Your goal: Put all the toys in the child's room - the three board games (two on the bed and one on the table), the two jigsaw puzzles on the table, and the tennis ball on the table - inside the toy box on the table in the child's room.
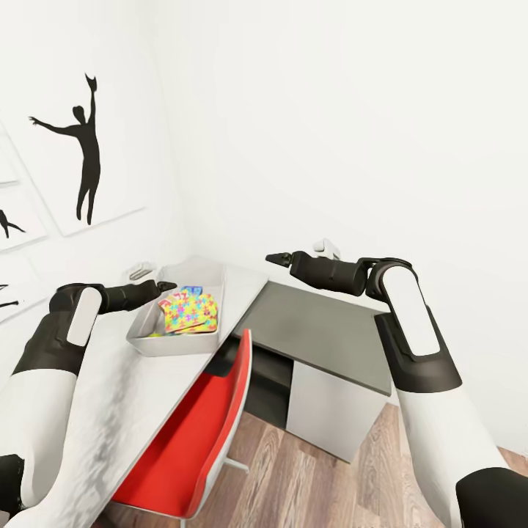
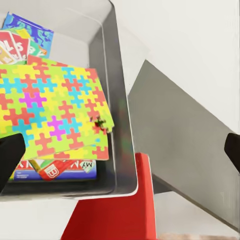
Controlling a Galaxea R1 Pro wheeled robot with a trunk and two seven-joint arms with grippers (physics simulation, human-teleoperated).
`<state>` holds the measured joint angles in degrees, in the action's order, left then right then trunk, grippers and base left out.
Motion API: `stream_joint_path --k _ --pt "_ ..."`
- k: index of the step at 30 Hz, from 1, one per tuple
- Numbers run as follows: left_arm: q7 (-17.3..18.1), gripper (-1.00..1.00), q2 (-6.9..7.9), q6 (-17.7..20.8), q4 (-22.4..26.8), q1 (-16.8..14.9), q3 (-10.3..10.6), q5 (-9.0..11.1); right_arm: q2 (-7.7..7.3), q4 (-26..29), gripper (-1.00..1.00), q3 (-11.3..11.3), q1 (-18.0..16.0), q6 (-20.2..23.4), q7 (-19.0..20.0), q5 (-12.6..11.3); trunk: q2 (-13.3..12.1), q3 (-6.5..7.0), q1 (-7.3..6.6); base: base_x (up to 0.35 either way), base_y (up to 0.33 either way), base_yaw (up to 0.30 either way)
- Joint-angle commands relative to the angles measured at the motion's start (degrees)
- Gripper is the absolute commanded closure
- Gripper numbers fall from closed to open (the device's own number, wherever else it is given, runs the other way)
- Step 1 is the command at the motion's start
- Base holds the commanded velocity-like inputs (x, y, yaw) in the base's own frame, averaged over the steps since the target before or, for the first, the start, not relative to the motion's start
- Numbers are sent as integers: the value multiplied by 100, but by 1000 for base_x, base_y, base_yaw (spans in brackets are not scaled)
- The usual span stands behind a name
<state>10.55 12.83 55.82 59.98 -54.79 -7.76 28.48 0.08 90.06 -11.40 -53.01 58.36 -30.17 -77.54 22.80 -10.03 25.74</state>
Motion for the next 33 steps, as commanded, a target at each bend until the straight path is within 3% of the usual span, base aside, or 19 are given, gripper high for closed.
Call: stream_joint_path --k 1,17,33 --pt "60 -100 0 26 3 -3 -10 -53 1 -4 -100 -3 -8 8 -60 -51 12 -5 4 -1 4 -207" --pt "62 -100 -4 22 127 3 0 -53 0 -113 -100 -2 -8 9 -51 -57 12 107 4 -5 -99 -207" --pt "62 -100 -18 8 178 12 14 -53 -22 -147 -100 23 -8 9 -35 -59 12 219 4 -108 -97 -207"
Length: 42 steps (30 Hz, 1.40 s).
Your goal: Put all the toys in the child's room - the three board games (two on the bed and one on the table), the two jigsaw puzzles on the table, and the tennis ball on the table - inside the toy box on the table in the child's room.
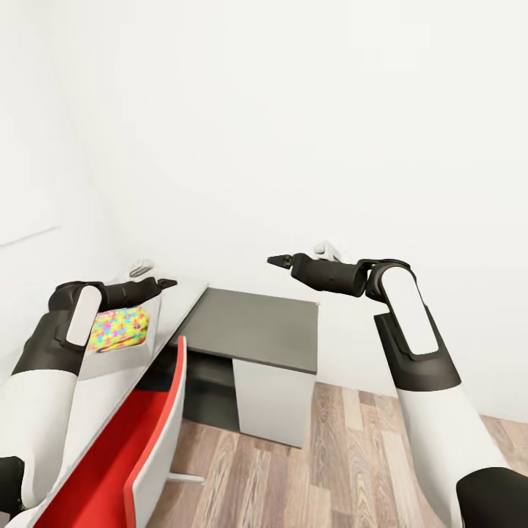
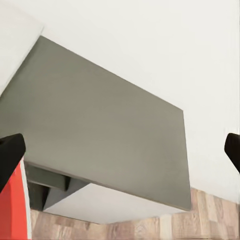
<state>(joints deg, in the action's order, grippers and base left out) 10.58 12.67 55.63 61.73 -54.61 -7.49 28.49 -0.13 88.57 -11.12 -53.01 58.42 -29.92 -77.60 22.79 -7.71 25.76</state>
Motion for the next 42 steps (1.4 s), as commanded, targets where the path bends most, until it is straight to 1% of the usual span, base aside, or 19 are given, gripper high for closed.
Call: stream_joint_path --k 1,13,26,29,34,35,37,39,40,42 --pt "58 -100 -1 25 4 -6 -10 -54 -6 2 -100 -5 -8 3 -59 -54 13 -6 3 -125 -153 -207" --pt "58 -100 -8 3 6 -6 5 -54 -38 2 -100 -3 -8 3 -57 -54 13 78 3 -124 -144 -208" --pt "50 -100 -38 -16 6 15 20 -62 -75 -75 -100 91 62 6 -49 -59 13 170 3 -114 -140 -209" --pt "50 -100 -43 -17 6 25 26 -62 -85 -76 -100 183 103 15 -49 -56 13 191 3 -95 -127 -209" --pt "44 -100 -45 -17 6 46 34 -73 -103 -83 -100 518 417 67 -41 -47 13 226 3 -68 -110 -209" --pt "44 -100 -45 -17 6 48 34 -78 -115 -83 -100 546 450 72 -41 -47 13 233 3 -27 -80 -209" --pt "42 -100 -45 -17 6 55 32 -88 -190 -84 -100 600 560 80 -42 -46 13 247 3 -16 -46 -209" --pt "41 -100 -45 -17 6 94 30 -99 -326 -85 -100 639 757 71 -46 -46 13 261 3 -7 -21 -209" --pt "41 -100 -45 -17 6 107 30 -100 -362 -85 -100 646 813 68 -46 -45 13 268 3 -5 -13 -209" --pt "41 -100 -45 -15 6 154 31 -104 -491 -85 -100 667 1079 47 -48 -44 13 282 3 -2 -7 -209"
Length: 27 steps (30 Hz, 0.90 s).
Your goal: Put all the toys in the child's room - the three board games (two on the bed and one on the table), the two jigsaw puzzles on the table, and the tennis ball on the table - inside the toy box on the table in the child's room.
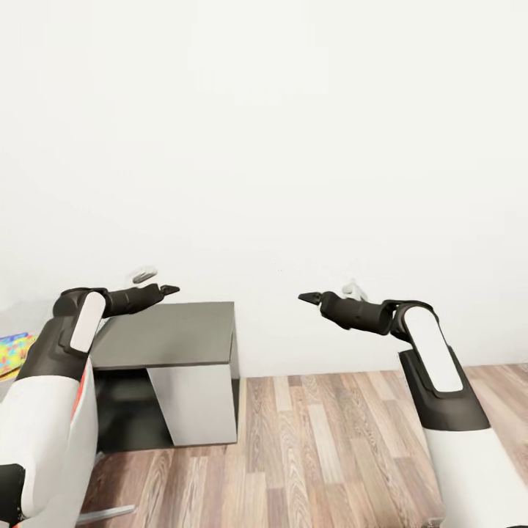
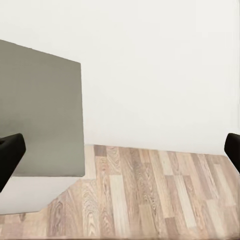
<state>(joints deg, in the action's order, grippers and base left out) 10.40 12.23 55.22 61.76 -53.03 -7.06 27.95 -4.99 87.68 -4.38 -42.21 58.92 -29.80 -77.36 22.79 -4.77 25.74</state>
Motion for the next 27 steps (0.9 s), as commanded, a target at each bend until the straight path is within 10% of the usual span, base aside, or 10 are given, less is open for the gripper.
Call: stream_joint_path --k 1,9,18,27 --pt "60 -100 -1 27 1 6 -11 -50 -32 3 -100 -4 75 -8 -60 -66 13 -5 4 -1 -4 -209" --pt "66 -100 4 37 2 263 -13 -60 -184 -148 -100 31 1181 -138 -61 117 13 51 4 0 -1 -209" --pt "68 -100 123 81 -5 632 -59 -75 -43 -1027 -100 -67 1558 -566 -25 1962 13 91 4 0 0 -134" --pt "75 -100 645 4 -19 1291 -73 -71 36 -2510 -100 -277 2126 -1891 64 2194 13 93 4 0 0 -6"
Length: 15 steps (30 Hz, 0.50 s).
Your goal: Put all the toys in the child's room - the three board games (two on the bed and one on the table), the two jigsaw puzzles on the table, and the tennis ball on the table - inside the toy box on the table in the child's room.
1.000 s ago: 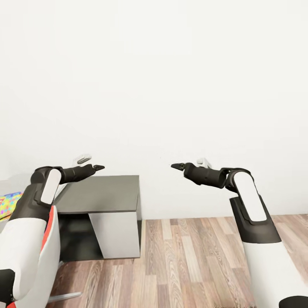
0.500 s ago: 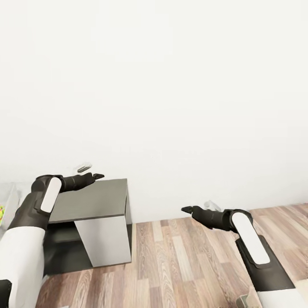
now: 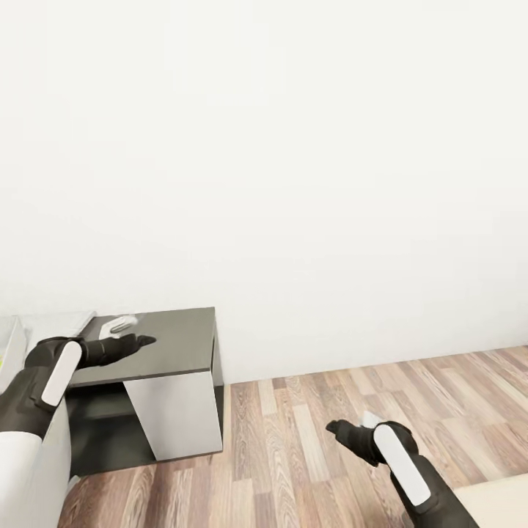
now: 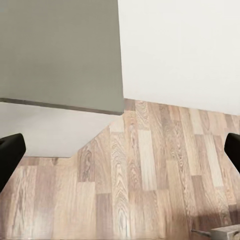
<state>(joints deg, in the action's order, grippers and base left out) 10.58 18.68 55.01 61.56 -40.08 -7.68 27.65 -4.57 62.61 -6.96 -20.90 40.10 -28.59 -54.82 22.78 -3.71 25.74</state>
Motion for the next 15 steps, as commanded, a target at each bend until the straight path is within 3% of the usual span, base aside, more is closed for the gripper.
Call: stream_joint_path --k 1,3,5,8,15 --pt "58 -100 18 17 1 27 -12 -42 -7 -107 -100 -75 7 -106 -18 -57 14 -13 4 0 0 0" --pt "58 -100 69 -20 -6 109 -15 -41 1 -393 -100 -341 28 -418 153 -42 14 -13 4 0 0 0" --pt "60 -100 119 -65 -7 192 -14 -32 -33 -608 -100 -754 45 -842 380 -34 14 -17 4 0 0 0" --pt "76 -100 152 -97 17 251 -19 -17 -64 -736 -100 -1073 49 -1234 533 -31 14 -34 4 -9 -18 0" --pt "246 -100 162 -111 172 279 -8 -20 -77 -860 -100 -1232 58 -1590 609 -26 14 -57 4 -146 -183 0"
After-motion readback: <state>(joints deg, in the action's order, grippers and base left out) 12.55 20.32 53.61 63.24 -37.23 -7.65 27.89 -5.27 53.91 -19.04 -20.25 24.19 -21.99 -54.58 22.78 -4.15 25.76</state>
